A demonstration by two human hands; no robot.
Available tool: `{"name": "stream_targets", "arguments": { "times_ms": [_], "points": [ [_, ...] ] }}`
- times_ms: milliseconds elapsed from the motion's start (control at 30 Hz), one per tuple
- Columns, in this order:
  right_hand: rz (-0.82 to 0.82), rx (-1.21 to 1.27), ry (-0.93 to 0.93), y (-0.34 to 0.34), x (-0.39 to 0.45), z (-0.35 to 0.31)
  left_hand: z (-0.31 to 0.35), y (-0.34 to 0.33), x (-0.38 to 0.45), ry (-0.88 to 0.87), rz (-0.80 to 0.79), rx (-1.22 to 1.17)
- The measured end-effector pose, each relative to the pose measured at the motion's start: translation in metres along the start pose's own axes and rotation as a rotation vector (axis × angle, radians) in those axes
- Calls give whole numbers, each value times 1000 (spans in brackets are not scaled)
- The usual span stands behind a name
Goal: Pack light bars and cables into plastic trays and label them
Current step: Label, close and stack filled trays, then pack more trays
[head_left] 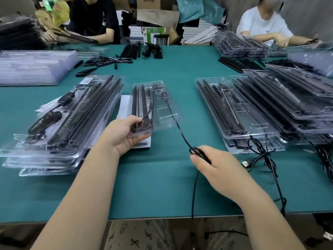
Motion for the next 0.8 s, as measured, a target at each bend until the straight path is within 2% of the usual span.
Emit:
{"name": "stream_targets", "arguments": {
  "times_ms": [167,267,333,433,567,633,700,767,800],
  "points": [
    [17,110,-92,-5,0,16,-8,-3,4,7,-2,85],
    [-20,43,-112,0,-2,22,-11,-4,4,-24,-12,287],
    [-30,-18,-130,8,-2,25,-8,0,2,-82,38,419],
    [-50,25,-191,19,-2,37,-5,2,1,-183,99,560],
    [-33,283,-261,29,-1,45,3,2,-7,-372,273,835],
    [-8,464,-282,32,3,40,2,-2,-11,-407,309,936],
    [10,507,-252,36,8,30,2,-5,-12,-421,347,1101],
    [23,442,-169,43,16,13,8,-13,-18,-526,389,1257],
    [25,398,-125,47,19,4,13,-18,-23,-617,394,1247]
  ]
}}
Point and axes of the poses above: each hand's wrist, its own x-axis towards the middle knuckle, its own y-axis out of the back of the hand, z = x × y, the point moved 7 cm from there along x, towards the middle knuckle, and after that the axes turned 1 degree about x, right-handed, at the moved point
